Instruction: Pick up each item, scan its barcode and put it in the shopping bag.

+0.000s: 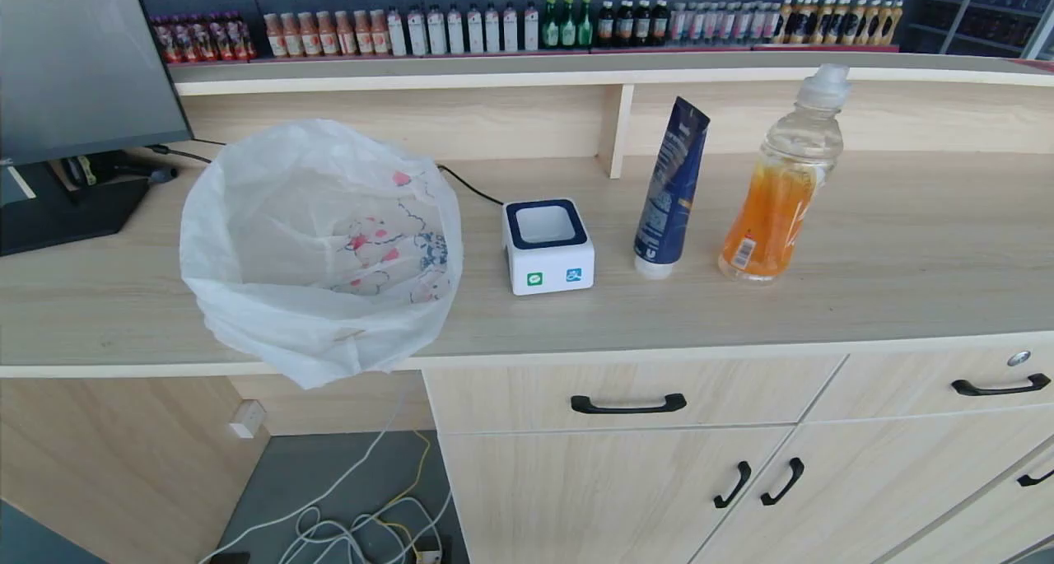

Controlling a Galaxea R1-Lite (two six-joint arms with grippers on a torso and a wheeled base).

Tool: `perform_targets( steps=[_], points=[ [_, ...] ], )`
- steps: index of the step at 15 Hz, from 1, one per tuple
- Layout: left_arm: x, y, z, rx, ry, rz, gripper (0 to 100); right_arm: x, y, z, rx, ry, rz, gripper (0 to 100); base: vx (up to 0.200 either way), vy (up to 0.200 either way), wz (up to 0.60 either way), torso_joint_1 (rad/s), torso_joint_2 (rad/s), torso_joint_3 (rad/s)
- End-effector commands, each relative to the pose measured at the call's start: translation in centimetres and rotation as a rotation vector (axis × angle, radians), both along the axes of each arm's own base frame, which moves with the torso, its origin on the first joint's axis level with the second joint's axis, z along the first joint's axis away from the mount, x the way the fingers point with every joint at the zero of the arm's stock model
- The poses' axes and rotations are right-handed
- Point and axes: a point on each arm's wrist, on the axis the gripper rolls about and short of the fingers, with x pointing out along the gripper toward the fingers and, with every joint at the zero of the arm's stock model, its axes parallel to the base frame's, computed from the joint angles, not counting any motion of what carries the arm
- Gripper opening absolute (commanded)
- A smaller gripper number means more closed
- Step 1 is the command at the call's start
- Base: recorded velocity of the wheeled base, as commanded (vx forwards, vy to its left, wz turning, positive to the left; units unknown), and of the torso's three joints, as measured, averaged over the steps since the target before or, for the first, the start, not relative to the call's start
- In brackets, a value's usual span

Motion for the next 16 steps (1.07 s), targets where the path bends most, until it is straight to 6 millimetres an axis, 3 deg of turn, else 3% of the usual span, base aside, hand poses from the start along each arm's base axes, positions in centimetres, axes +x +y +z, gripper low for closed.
perform_targets(
  steps=[1, 5, 8, 10, 14, 16],
  points=[
    [0.0, 0.0, 0.0, 0.0, 0.0, 0.0, 100, -0.2, 0.1, 1.9, -0.001, -0.017, 0.067, 100, 0.0, 0.0, 0.0, 0.0, 0.0, 0.0],
    [0.0, 0.0, 0.0, 0.0, 0.0, 0.0, 100, 0.0, -0.1, 6.6, 0.074, -0.017, 0.154, 100, 0.0, 0.0, 0.0, 0.0, 0.0, 0.0],
    [0.0, 0.0, 0.0, 0.0, 0.0, 0.0, 100, 1.8, -0.2, 11.5, 0.075, -0.051, 0.248, 100, 0.0, 0.0, 0.0, 0.0, 0.0, 0.0],
    [0.0, 0.0, 0.0, 0.0, 0.0, 0.0, 100, 4.1, 0.1, 14.9, 0.088, -0.116, 0.272, 100, 0.0, 0.0, 0.0, 0.0, 0.0, 0.0],
    [0.0, 0.0, 0.0, 0.0, 0.0, 0.0, 100, 7.3, 0.9, 16.1, 0.036, -0.14, 0.336, 100, 0.0, 0.0, 0.0, 0.0, 0.0, 0.0],
    [0.0, 0.0, 0.0, 0.0, 0.0, 0.0, 100, 7.7, 1.0, 15.7, -0.052, -0.172, 0.325, 100, 0.0, 0.0, 0.0, 0.0, 0.0, 0.0]
  ],
)
